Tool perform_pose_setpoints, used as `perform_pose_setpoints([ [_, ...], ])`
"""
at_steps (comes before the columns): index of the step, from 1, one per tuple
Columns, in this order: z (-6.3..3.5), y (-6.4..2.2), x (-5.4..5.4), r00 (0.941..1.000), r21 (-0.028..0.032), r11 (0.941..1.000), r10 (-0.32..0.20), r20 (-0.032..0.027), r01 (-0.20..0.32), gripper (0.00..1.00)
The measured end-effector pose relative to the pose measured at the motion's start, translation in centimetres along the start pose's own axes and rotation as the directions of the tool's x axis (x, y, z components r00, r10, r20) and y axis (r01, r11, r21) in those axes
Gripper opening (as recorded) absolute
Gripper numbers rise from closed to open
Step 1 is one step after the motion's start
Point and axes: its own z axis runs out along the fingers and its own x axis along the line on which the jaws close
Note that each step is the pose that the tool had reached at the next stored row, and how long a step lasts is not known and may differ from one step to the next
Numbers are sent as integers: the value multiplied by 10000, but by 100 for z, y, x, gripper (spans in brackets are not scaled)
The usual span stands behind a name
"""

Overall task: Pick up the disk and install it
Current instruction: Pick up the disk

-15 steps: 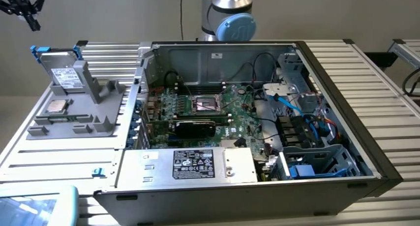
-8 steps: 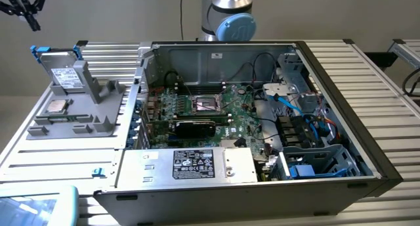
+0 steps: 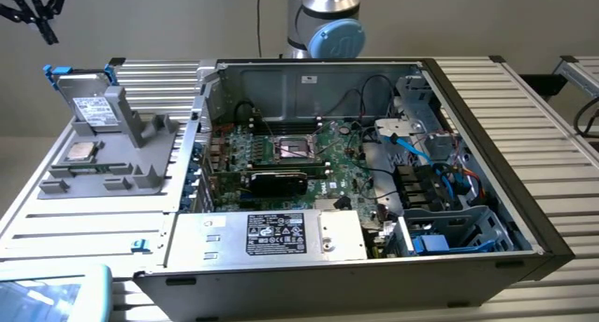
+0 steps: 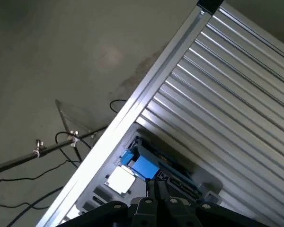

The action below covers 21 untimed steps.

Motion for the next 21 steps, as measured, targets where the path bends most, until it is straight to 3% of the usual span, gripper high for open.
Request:
perform_pose_setpoints([
  [6, 1, 0, 0, 9941, 12, 9941, -1082, -1, 1082, 11],
  [11, 2, 0, 0, 9802, 22, 9802, -1981, -4, 1981, 11],
  [16, 4, 0, 0, 9581, 31, 9581, -2864, -8, 2864, 11],
  [21, 6, 0, 0, 9281, 40, 9281, -3723, -13, 3723, 11],
])
